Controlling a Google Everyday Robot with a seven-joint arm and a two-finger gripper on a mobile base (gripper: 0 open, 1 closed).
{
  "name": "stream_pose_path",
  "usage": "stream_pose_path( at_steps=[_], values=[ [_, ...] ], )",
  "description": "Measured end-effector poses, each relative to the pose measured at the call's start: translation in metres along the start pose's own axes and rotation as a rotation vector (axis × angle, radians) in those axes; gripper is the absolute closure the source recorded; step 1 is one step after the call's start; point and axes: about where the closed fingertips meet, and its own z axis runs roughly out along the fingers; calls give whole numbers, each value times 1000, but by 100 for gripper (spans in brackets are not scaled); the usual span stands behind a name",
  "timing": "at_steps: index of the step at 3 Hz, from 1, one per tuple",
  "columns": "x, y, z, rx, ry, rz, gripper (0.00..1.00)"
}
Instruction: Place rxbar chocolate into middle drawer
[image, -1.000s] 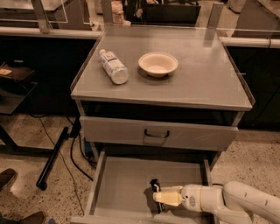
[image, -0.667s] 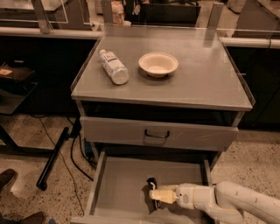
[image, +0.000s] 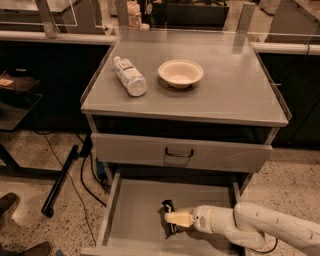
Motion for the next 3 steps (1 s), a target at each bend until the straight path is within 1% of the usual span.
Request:
stream_pose_path(
  at_steps=[1, 2, 3],
  values=[
    [2, -11, 16, 21, 21, -1, 100],
    [6, -18, 29, 24, 30, 9, 100],
    [10, -24, 38, 5, 29, 26, 100]
  ],
)
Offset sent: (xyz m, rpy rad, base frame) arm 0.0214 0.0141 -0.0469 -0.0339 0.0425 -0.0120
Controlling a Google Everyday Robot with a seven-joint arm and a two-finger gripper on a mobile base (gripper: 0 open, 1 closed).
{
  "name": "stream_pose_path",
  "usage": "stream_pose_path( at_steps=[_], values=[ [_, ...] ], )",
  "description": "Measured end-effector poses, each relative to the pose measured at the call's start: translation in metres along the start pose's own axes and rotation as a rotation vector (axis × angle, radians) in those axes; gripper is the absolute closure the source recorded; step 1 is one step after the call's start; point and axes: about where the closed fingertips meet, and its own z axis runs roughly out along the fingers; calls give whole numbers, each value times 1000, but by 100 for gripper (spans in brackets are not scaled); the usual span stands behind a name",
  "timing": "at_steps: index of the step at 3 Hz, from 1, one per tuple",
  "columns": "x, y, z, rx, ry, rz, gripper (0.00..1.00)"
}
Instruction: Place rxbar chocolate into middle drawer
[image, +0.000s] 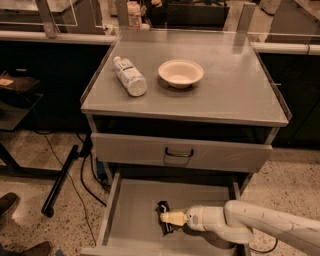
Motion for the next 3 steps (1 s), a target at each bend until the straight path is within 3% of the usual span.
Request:
stream_pose_path(
  at_steps=[3],
  values=[
    [8, -15, 12, -57, -42, 78, 100]
  ],
)
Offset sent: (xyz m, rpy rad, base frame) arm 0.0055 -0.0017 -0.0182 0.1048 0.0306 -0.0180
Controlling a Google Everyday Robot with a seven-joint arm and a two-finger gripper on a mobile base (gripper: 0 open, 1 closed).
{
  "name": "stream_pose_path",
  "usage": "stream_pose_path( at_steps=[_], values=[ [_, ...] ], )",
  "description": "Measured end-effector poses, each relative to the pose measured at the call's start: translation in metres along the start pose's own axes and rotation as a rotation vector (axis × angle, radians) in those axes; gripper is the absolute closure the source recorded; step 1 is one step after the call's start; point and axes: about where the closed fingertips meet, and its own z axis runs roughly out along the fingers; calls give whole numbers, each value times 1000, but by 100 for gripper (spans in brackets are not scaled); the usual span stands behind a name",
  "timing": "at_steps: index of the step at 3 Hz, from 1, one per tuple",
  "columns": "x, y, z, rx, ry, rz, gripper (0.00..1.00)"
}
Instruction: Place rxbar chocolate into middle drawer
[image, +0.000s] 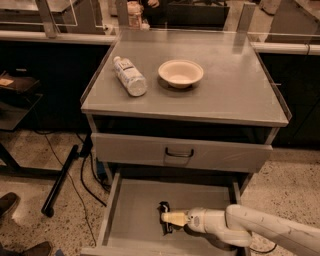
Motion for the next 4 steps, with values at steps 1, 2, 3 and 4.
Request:
stream_pose_path(
  at_steps=[1, 2, 3, 4],
  values=[
    [0, 0, 0, 0, 0, 0, 73],
    [0, 0, 0, 0, 0, 0, 50],
    [0, 0, 0, 0, 0, 0, 27],
    [0, 0, 0, 0, 0, 0, 4]
  ],
)
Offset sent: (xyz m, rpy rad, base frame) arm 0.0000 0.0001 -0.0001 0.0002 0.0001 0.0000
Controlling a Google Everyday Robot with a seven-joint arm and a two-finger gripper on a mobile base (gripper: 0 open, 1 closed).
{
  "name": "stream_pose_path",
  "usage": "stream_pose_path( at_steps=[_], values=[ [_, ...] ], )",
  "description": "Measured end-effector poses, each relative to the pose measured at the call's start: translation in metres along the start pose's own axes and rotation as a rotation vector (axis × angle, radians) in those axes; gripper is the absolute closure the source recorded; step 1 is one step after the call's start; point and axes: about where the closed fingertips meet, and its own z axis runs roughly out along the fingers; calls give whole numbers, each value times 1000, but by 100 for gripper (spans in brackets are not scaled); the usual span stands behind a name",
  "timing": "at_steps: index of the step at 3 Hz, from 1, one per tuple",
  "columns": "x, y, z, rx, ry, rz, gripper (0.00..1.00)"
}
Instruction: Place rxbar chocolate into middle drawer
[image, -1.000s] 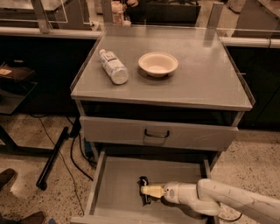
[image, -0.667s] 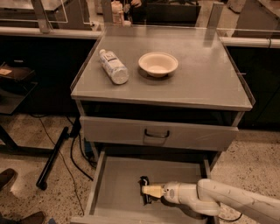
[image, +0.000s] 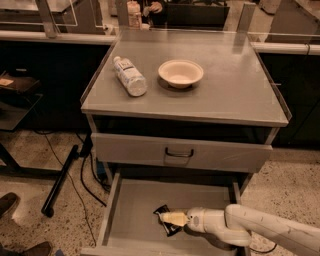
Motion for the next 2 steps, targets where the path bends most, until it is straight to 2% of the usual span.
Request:
stream_pose_path(
  at_steps=[2],
  values=[
    [0, 0, 0, 0, 0, 0, 0]
  ],
)
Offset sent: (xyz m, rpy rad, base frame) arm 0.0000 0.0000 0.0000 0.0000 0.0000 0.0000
